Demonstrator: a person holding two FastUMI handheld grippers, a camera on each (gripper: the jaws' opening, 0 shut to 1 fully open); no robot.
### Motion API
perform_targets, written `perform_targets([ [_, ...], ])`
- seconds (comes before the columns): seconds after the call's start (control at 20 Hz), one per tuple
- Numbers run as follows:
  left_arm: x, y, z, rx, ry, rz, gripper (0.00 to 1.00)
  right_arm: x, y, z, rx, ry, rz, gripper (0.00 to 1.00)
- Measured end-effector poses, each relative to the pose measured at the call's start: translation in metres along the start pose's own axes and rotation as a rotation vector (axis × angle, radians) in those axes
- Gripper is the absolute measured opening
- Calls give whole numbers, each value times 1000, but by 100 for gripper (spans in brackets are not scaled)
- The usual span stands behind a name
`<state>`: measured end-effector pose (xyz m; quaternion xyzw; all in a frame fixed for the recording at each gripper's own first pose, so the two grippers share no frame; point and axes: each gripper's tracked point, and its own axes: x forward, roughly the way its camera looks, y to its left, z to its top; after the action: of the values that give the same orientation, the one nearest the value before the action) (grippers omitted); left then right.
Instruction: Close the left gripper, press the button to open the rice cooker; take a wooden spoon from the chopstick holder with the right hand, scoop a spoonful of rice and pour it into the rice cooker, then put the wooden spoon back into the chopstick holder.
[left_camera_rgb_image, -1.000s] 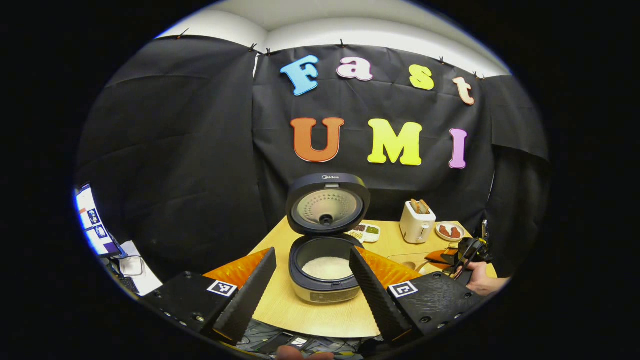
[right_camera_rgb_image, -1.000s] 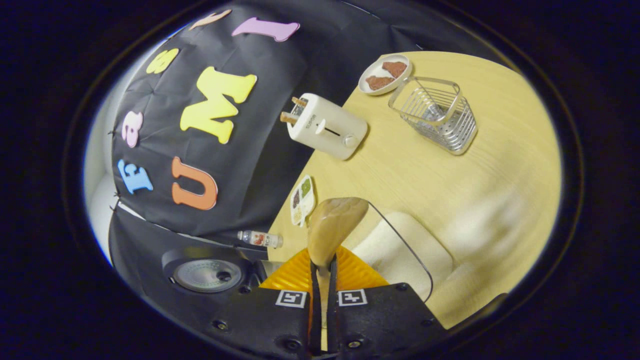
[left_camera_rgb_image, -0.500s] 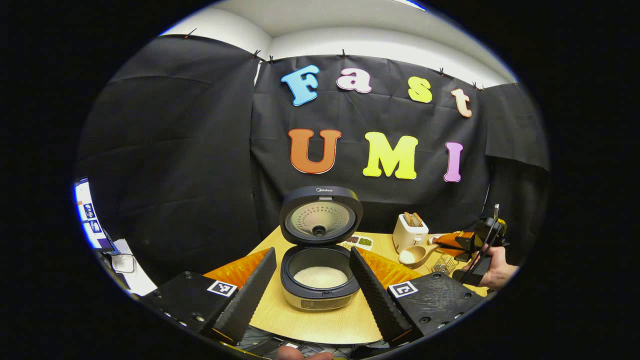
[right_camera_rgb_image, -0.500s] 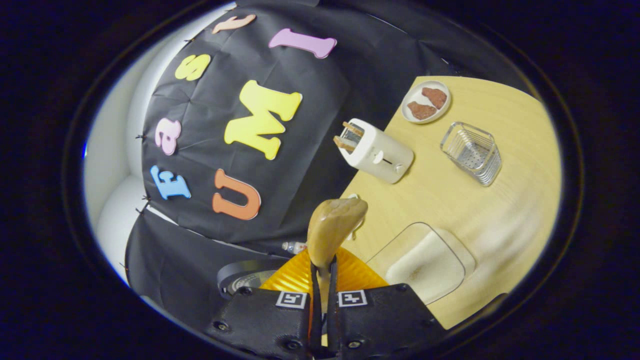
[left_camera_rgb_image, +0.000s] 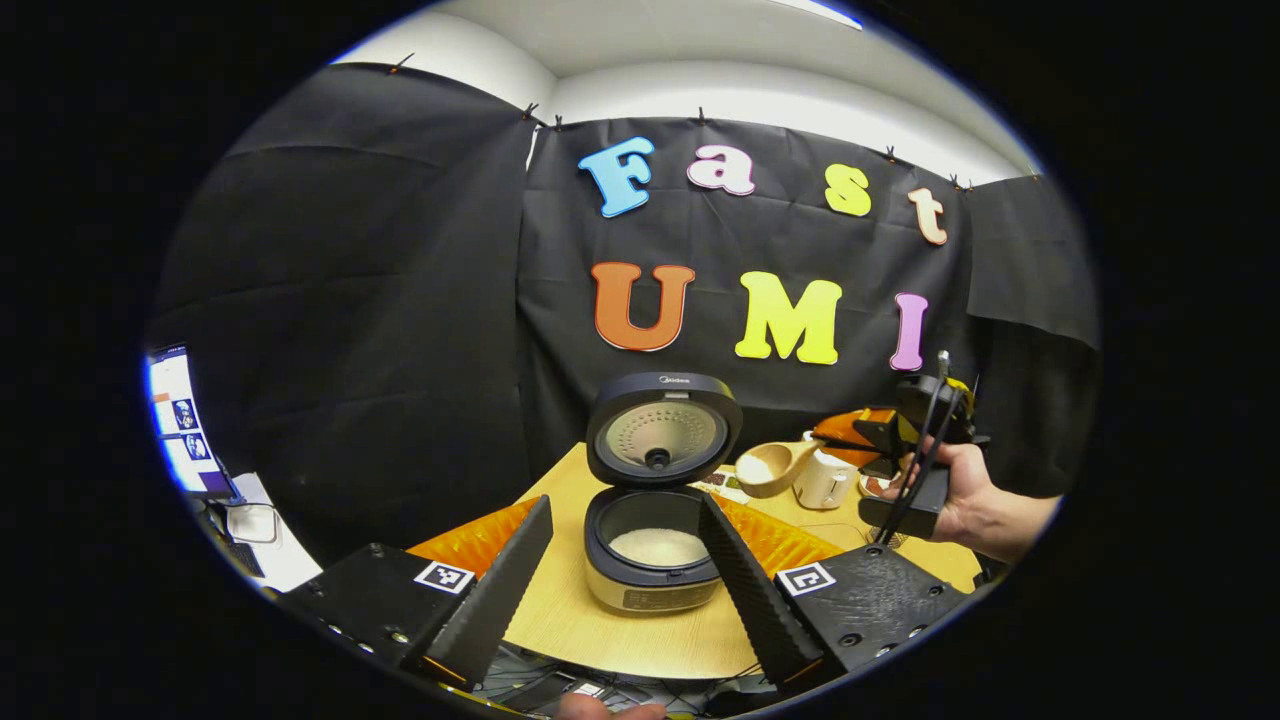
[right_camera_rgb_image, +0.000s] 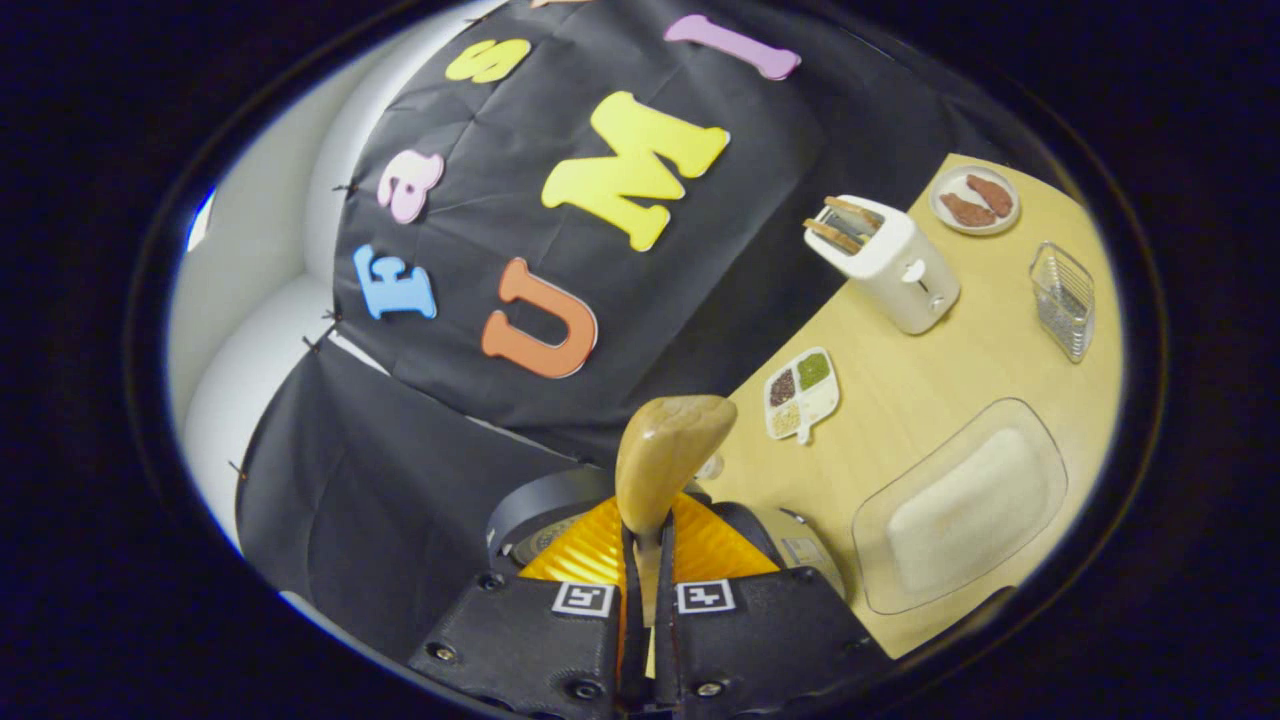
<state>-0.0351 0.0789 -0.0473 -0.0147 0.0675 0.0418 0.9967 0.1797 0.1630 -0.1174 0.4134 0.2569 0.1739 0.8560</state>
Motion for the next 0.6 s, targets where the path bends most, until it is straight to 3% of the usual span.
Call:
perform_targets([
  [0.3, -5, 21, -5, 10, -11, 0, 95, 40, 15, -36, -186, 43, -50, 10],
  [0.6, -3, 26, -7, 24, -53, -25, 95, 61, 9, -56, -478, 22, -149, 10],
])
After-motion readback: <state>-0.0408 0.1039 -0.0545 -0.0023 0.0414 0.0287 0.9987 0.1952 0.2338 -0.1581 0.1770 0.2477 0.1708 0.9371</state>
